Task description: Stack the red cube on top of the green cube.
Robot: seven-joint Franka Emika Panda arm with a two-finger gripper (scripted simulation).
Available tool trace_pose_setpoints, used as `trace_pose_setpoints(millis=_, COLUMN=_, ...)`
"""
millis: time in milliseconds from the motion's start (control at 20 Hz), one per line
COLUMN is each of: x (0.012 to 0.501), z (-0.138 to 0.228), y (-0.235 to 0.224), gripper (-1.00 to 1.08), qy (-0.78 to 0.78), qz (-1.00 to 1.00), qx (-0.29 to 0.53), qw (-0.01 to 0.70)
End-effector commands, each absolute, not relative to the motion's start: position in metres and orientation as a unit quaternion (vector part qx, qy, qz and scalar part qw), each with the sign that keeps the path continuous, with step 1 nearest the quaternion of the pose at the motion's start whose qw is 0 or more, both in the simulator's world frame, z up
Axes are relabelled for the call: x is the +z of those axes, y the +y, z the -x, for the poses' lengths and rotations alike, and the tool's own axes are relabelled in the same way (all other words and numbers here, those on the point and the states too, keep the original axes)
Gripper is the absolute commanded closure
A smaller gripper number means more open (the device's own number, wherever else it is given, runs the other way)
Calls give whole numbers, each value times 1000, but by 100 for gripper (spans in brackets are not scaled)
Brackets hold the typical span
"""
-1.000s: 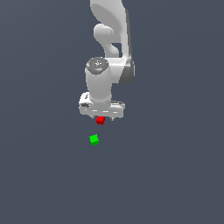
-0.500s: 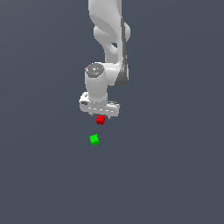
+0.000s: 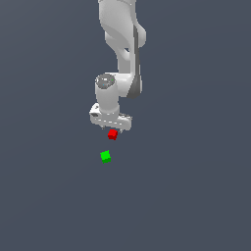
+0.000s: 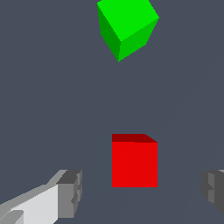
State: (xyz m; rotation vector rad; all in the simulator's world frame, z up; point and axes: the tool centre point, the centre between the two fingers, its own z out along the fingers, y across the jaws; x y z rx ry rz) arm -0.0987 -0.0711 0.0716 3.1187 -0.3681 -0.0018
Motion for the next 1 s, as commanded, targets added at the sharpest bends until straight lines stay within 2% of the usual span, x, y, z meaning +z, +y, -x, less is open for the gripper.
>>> trace_pose_setpoints(millis=0, x=72, z=99, y=-71, gripper=-92, qy=-117, qz=-993, qx=-1, qw=1)
trace_pose_setpoints(millis=950, x=20, z=99, y=-71, gripper=-92, qy=-118, qz=-993, qx=0, qw=0)
